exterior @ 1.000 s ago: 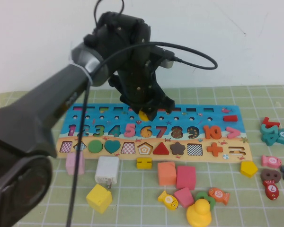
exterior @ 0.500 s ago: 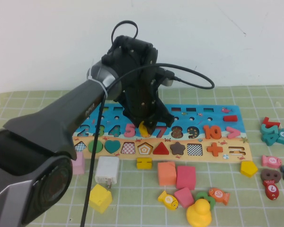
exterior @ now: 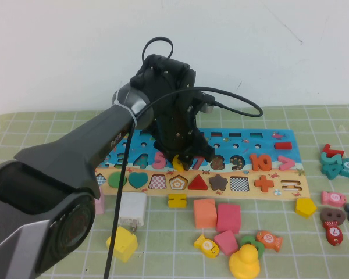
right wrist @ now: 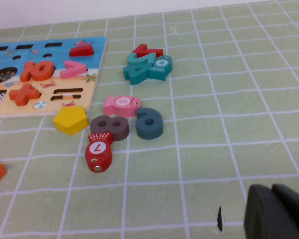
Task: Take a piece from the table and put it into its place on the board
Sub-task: Place the "number 6" into the hole of the number 6
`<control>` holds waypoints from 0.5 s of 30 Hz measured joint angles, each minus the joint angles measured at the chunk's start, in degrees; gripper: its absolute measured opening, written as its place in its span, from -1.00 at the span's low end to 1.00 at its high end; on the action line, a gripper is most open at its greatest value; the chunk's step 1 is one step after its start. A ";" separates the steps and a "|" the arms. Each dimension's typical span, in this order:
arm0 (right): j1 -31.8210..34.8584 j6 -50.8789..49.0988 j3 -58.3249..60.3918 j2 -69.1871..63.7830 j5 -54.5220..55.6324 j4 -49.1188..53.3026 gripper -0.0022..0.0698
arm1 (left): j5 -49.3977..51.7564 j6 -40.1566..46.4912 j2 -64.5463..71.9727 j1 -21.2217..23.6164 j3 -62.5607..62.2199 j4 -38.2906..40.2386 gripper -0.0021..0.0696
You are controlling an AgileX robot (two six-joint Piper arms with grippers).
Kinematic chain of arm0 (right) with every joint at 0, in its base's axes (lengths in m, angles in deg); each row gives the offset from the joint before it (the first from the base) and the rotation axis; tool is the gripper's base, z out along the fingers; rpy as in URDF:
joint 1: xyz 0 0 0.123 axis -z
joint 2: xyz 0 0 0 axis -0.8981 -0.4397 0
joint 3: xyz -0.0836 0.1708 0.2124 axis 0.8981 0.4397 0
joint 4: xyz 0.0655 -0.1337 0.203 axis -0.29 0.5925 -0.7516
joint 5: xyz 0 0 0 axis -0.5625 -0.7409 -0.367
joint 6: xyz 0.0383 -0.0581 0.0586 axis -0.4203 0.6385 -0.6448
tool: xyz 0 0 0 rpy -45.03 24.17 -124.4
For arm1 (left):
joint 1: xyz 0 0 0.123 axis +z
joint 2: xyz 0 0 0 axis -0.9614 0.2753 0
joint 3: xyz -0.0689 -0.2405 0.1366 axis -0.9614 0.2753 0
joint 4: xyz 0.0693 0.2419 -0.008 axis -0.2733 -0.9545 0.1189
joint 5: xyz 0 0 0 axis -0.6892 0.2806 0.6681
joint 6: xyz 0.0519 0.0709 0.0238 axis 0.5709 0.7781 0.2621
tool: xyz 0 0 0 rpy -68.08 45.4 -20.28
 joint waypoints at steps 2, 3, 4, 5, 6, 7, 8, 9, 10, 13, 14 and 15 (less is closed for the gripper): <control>0.00 0.00 0.00 0.00 0.00 0.00 -0.94 | -0.37 0.00 0.25 0.00 0.00 0.00 -0.19; 0.00 0.00 0.00 0.00 0.00 0.00 -0.94 | -0.59 0.00 0.25 0.00 0.00 0.00 -0.19; 0.00 0.00 0.00 0.00 0.00 0.00 -0.94 | -0.78 0.00 0.25 0.00 0.00 0.00 -0.19; 0.00 0.00 0.00 0.00 0.00 0.00 -0.94 | -0.85 0.00 0.25 0.00 0.00 0.00 -0.19; 0.00 0.00 0.00 0.00 0.00 0.00 -0.94 | -0.86 -0.11 0.25 0.00 0.00 0.00 -0.19; 0.00 0.00 0.00 0.00 0.00 0.00 -0.94 | -0.98 -0.11 0.25 0.00 0.00 0.00 -0.19; 0.00 0.00 0.00 0.00 0.00 0.00 -0.94 | -0.98 -0.20 0.25 0.00 0.00 0.00 -0.19; 0.00 0.00 0.00 0.00 0.00 0.00 -0.94 | -1.09 -0.20 0.25 0.00 0.00 0.00 -0.19; 0.00 0.00 0.00 0.00 0.00 0.00 -0.94 | -1.07 -0.20 0.25 0.00 0.00 0.00 -0.19; 0.00 0.00 0.00 0.00 0.00 0.00 -0.94 | -1.42 -0.24 0.25 0.00 0.00 0.00 -0.19; 0.00 0.00 0.00 0.00 0.00 0.00 -0.94 | -1.42 -0.24 0.25 0.00 0.00 0.00 -0.19; 0.00 0.00 0.00 0.00 0.00 0.00 -0.94 | -1.42 -0.24 0.25 0.00 0.00 0.00 -0.19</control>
